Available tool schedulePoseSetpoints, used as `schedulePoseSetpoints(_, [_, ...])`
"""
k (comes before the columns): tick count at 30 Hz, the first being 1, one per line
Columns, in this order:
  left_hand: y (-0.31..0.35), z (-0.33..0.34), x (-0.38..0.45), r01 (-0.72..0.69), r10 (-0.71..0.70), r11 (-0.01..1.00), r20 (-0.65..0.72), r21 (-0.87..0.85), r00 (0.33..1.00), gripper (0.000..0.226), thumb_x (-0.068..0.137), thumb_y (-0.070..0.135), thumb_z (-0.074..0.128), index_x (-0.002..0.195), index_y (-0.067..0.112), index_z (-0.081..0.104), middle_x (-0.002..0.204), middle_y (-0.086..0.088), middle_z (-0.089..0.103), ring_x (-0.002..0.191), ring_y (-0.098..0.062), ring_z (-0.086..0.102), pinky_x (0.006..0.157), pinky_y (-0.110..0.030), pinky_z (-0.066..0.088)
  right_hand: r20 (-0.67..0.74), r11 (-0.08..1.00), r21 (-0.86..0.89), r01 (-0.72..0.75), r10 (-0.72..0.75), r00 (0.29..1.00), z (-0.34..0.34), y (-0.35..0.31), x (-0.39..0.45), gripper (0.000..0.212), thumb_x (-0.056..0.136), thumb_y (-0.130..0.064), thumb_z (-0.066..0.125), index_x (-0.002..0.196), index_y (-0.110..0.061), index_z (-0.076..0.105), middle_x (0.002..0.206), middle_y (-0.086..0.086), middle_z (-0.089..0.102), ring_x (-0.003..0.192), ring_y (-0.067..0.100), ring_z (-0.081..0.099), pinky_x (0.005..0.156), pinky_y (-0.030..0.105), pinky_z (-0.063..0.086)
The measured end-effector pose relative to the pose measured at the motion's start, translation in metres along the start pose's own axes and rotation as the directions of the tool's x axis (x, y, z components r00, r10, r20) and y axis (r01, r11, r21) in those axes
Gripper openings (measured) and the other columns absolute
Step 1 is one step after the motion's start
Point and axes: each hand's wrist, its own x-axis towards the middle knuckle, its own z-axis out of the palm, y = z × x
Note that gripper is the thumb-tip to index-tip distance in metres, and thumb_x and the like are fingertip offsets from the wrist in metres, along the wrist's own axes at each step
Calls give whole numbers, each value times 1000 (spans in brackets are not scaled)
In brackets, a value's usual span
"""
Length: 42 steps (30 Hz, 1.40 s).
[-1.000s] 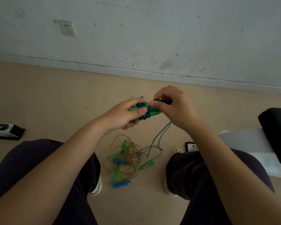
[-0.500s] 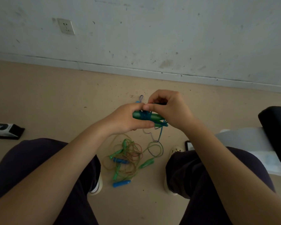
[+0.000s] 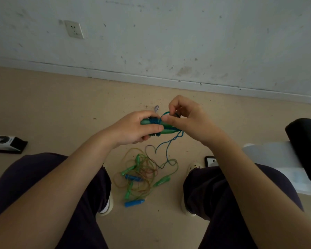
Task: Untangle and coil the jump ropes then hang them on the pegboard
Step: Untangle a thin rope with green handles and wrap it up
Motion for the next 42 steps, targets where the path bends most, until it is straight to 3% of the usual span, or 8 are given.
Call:
schedulePoseSetpoints(8, [-2, -1, 1, 53, -59, 992, 45, 113, 997, 20, 85, 35, 78, 103, 31, 69, 62, 0, 57, 51, -9, 48, 43, -18, 37, 114, 976, -213, -49, 74, 991, -2, -1, 0, 22, 79, -12, 80, 75, -24, 62, 69, -14, 58, 60, -4, 51, 59, 10, 41])
schedulePoseSetpoints(12, [-3, 3, 1, 11, -26, 992, 128, 123, 991, 22, 80, 32, 83, 95, 32, 67, 55, 14, 56, 46, -4, 48, 43, -15, 37, 47, 976, -215, -42, 53, 997, 5, -2, 1, 25, 77, -10, 80, 72, -28, 64, 67, -11, 60, 60, -1, 52, 61, 18, 46])
schedulePoseSetpoints(18, [0, -1, -1, -72, 70, 997, 98, 9, 993, 17, 85, 28, 79, 98, 27, 68, 54, 12, 55, 47, -3, 46, 44, -15, 37, -25, 997, 18, -75, 75, 997, 5, -3, 3, 14, 78, -8, 80, 75, -16, 68, 63, -13, 64, 58, -3, 57, 57, 13, 46])
schedulePoseSetpoints(27, [-5, 3, -1, -110, 110, 994, -46, 11, 993, 22, 86, 33, 78, 103, 30, 65, 57, 15, 60, 50, 0, 52, 47, -14, 41, -44, 960, 150, -238, 247, 968, 7, 6, 3, 6, 85, -20, 75, 89, -17, 77, 86, 4, 75, 79, 23, 68, 75, 39, 57])
schedulePoseSetpoints(30, [-5, 3, 2, -111, 115, 993, -121, 39, 986, 29, 85, 37, 78, 107, 29, 60, 58, 17, 62, 51, 2, 54, 47, -14, 41, 3, 939, 220, -265, 271, 962, 7, 7, 3, 14, 88, -17, 71, 100, -12, 77, 90, 7, 75, 73, 16, 66, 65, 30, 54])
schedulePoseSetpoints(35, [-5, 5, 3, -182, 176, 983, -172, -19, 969, 37, 87, 29, 78, 117, 28, 57, 61, 15, 63, 52, -1, 54, 47, -14, 41, 161, 819, 450, -356, 318, 934, 9, 5, 0, 23, 91, -11, 66, 111, -2, 69, 87, 14, 71, 75, 23, 68, 63, 27, 53])
schedulePoseSetpoints(39, [-4, 8, 4, -282, 242, 938, -207, -199, 948, 32, 89, 32, 74, 120, 39, 66, 64, 7, 63, 52, -6, 52, 44, -17, 39, 236, 675, 643, -363, 277, 932, 13, 1, 1, 23, 86, -23, 63, 102, -7, 65, 83, 8, 64, 71, 16, 62, 67, 25, 50])
schedulePoseSetpoints(42, [-3, 9, 5, -261, 164, 902, -285, -344, 944, 33, 83, 43, 75, 115, 40, 68, 62, 1, 59, 46, -11, 47, 40, -19, 33, 237, 712, 618, -333, 235, 942, 18, -1, 0, 27, 87, -23, 62, 109, -8, 65, 93, 13, 60, 69, 15, 52, 66, 26, 38])
